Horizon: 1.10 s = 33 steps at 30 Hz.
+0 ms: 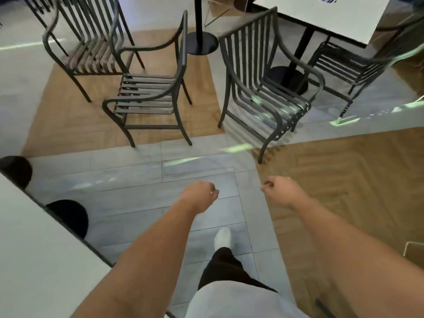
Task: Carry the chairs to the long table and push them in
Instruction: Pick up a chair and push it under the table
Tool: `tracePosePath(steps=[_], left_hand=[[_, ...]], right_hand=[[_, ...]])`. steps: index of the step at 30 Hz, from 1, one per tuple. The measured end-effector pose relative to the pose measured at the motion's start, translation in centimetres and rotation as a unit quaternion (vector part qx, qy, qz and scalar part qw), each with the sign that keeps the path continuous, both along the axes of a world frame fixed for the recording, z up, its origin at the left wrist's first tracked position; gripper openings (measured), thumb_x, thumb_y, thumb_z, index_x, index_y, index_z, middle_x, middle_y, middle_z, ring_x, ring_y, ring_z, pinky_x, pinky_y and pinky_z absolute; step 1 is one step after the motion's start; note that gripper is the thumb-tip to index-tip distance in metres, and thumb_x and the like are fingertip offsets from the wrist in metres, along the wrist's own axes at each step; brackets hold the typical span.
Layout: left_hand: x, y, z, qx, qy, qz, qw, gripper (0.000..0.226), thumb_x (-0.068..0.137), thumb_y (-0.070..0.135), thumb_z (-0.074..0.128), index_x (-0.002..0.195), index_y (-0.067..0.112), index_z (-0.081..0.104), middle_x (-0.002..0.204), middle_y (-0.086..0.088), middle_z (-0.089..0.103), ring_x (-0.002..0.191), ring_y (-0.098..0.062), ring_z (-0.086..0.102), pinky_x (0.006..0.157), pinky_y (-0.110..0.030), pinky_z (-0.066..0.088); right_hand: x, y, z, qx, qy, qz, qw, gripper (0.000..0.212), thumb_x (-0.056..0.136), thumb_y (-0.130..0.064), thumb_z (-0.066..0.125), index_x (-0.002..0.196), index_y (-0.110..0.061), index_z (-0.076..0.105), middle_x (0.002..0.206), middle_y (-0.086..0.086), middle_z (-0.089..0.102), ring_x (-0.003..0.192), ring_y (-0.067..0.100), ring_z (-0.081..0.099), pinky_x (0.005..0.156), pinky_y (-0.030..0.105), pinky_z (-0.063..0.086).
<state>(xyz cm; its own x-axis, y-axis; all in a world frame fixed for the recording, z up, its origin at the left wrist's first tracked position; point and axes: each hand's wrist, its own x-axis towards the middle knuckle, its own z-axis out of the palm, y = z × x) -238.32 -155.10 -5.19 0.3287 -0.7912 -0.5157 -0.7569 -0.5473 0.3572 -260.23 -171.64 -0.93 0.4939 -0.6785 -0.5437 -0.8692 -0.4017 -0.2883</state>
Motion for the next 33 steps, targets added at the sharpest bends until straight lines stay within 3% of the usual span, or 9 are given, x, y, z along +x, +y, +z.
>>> tracePosePath(steps=[8, 12, 17, 20, 26, 33], left_hand=[[7.7, -15.0, 2.2, -0.003, -0.007, -0.023, 1.000, 0.042, 0.107, 0.048, 0.040, 0.124, 0.020, 0.067, 0.113, -0.009, 0.070, 0.102, -0.031, 0.063, 0.082, -0.039, 0.052], [11.4, -22.3, 2.7, -0.016, -0.017, -0.030, 0.999, 0.041, 0.107, 0.047, 0.040, 0.124, 0.021, 0.066, 0.107, -0.010, 0.071, 0.098, -0.032, 0.064, 0.076, -0.038, 0.050], [16.6, -32.5, 3.2, -0.028, -0.032, -0.032, 0.999, 0.042, 0.107, 0.048, 0.040, 0.125, 0.020, 0.067, 0.104, -0.010, 0.071, 0.088, -0.029, 0.061, 0.077, -0.040, 0.053], [19.8, -38.2, 3.5, -0.023, -0.040, -0.018, 0.999, 0.044, 0.106, 0.049, 0.040, 0.124, 0.020, 0.069, 0.100, -0.011, 0.071, 0.090, -0.032, 0.064, 0.081, -0.044, 0.056], [26.0, -47.2, 4.1, -0.015, -0.031, -0.009, 0.999, 0.042, 0.106, 0.048, 0.042, 0.117, 0.018, 0.070, 0.092, -0.008, 0.072, 0.083, -0.030, 0.066, 0.079, -0.045, 0.058], [34.4, -56.9, 3.7, -0.002, -0.052, -0.072, 0.996, 0.040, 0.106, 0.048, 0.042, 0.113, 0.020, 0.070, 0.086, -0.003, 0.069, 0.077, -0.025, 0.065, 0.076, -0.043, 0.059]], right_hand=[[7.4, -15.2, 0.8, -0.002, -0.032, -0.037, 0.999, 0.035, 0.101, -0.040, 0.056, 0.127, -0.020, 0.067, 0.126, 0.007, 0.068, 0.108, 0.028, 0.062, 0.088, 0.036, 0.050], [11.3, -21.9, 0.0, 0.000, -0.030, -0.028, 0.999, 0.036, 0.102, -0.042, 0.055, 0.128, -0.019, 0.065, 0.122, 0.007, 0.069, 0.109, 0.027, 0.062, 0.087, 0.035, 0.049], [16.7, -31.8, -1.5, 0.022, -0.035, -0.019, 0.999, 0.031, 0.102, -0.042, 0.054, 0.121, -0.019, 0.065, 0.114, 0.007, 0.070, 0.102, 0.027, 0.064, 0.089, 0.039, 0.054], [20.5, -38.3, -1.8, 0.026, -0.030, -0.015, 0.999, 0.026, 0.101, -0.040, 0.053, 0.109, -0.019, 0.065, 0.102, 0.006, 0.070, 0.090, 0.025, 0.063, 0.082, 0.040, 0.055], [27.4, -48.2, -1.1, 0.024, -0.018, -0.017, 0.999, 0.034, 0.101, -0.044, 0.053, 0.125, -0.023, 0.064, 0.119, 0.008, 0.068, 0.103, 0.030, 0.062, 0.090, 0.041, 0.054], [35.0, -55.5, -1.9, 0.048, -0.031, -0.074, 0.996, 0.032, 0.101, -0.044, 0.055, 0.122, -0.022, 0.065, 0.118, 0.006, 0.068, 0.105, 0.027, 0.062, 0.096, 0.043, 0.053]])
